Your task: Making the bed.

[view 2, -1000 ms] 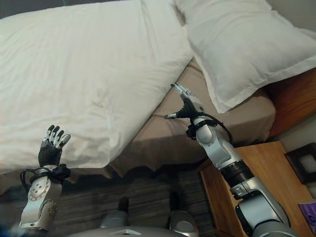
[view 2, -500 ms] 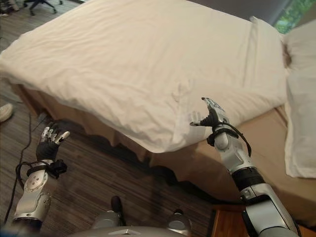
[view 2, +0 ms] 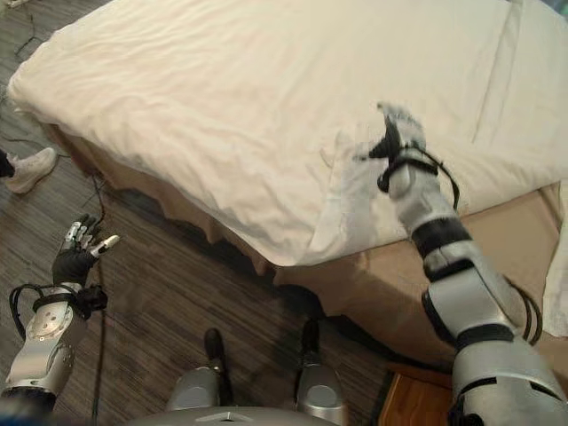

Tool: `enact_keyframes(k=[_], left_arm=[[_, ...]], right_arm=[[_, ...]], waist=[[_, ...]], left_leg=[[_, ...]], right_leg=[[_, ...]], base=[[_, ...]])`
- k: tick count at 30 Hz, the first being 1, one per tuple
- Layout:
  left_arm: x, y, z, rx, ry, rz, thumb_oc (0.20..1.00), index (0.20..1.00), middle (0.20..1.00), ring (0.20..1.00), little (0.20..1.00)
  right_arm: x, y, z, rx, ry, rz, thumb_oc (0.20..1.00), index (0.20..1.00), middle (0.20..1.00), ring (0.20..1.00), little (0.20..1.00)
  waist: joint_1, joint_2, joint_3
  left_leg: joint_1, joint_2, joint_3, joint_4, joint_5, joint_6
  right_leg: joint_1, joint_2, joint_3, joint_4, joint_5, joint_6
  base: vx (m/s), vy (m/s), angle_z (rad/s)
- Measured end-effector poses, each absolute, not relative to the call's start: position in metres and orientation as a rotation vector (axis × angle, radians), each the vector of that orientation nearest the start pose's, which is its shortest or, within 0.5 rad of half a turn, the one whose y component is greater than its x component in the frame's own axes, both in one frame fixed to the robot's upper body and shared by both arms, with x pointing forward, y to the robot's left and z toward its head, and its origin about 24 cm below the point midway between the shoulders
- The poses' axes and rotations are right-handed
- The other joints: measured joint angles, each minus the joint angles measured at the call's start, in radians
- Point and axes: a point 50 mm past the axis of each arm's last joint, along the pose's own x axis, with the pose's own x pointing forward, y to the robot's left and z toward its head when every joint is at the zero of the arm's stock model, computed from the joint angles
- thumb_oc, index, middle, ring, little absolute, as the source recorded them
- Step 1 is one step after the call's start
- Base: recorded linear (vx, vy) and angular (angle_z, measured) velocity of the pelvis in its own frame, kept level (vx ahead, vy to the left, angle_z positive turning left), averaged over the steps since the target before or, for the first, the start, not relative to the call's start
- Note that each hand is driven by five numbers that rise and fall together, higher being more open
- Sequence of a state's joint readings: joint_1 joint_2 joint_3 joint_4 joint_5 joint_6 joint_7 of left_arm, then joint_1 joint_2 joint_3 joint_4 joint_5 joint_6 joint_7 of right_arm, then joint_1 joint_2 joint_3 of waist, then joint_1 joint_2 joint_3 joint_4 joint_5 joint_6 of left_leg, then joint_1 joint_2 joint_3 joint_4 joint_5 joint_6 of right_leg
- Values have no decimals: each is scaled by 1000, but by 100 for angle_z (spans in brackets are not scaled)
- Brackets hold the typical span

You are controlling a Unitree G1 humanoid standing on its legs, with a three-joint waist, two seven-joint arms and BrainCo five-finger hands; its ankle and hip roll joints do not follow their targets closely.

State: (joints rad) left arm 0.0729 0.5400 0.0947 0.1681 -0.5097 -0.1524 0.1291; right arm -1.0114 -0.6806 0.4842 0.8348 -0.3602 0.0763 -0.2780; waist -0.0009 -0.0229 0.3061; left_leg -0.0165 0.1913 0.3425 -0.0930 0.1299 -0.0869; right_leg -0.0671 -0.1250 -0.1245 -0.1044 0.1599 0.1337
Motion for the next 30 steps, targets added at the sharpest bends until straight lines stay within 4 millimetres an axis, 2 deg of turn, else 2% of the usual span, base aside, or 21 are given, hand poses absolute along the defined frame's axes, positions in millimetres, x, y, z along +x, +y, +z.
enact_keyframes(k=[3,6,8,11,16,22,30], left_arm=[[234,297,59,-15,-34,304,1000,1000,1000,1000,1000],[238,294,68,-84,-91,292,1000,1000,1000,1000,1000],[239,290,64,-116,-81,290,1000,1000,1000,1000,1000],[252,288,44,-190,-17,329,1000,1000,1000,1000,1000],[270,277,47,-261,-35,331,1000,1000,1000,1000,1000],[274,267,37,-261,11,312,1000,1000,1000,1000,1000],[275,264,37,-256,14,298,1000,1000,1000,1000,1000]], right_arm=[[399,-243,224,-1326,-219,-329,1000,1000,1000,1000,1000],[400,-240,228,-1331,-236,-328,1000,1000,1000,1000,1000],[401,-233,224,-1349,-239,-301,1000,1000,1000,1000,1000],[404,-218,222,-1328,-261,-270,1000,1000,1000,1000,1000],[406,-212,212,-1366,-244,-240,1000,1000,1000,1000,1000],[406,-209,214,-1363,-269,-267,1000,1000,1000,1000,1000],[412,-198,253,-1350,-367,-346,1000,1000,1000,1000,1000]], waist=[[-4,14,0],[-2,31,1],[-7,46,-6],[-5,71,-11],[-19,74,-10],[-26,79,-7],[-21,117,9]], left_leg=[[-3,-2,2,0,-2,-3],[-18,-4,0,0,-2,-3],[-28,-2,0,0,-4,-5],[-57,0,0,-1,-3,-5],[-116,12,-19,0,20,-10],[-152,22,-25,0,29,-13],[-226,23,-26,0,45,-12]], right_leg=[[-6,-2,1,-1,0,-1],[-20,-2,-1,3,2,-4],[-31,1,-1,0,-1,-6],[-57,0,0,1,3,-10],[-109,15,-8,3,11,-21],[-141,24,-17,3,16,-28],[-212,26,-24,3,26,-36]], base=[[35,-130,-3],[15,-85,2],[1,-103,2],[5,-88,-2],[8,-99,5],[0,-66,1],[-48,-33,2]])
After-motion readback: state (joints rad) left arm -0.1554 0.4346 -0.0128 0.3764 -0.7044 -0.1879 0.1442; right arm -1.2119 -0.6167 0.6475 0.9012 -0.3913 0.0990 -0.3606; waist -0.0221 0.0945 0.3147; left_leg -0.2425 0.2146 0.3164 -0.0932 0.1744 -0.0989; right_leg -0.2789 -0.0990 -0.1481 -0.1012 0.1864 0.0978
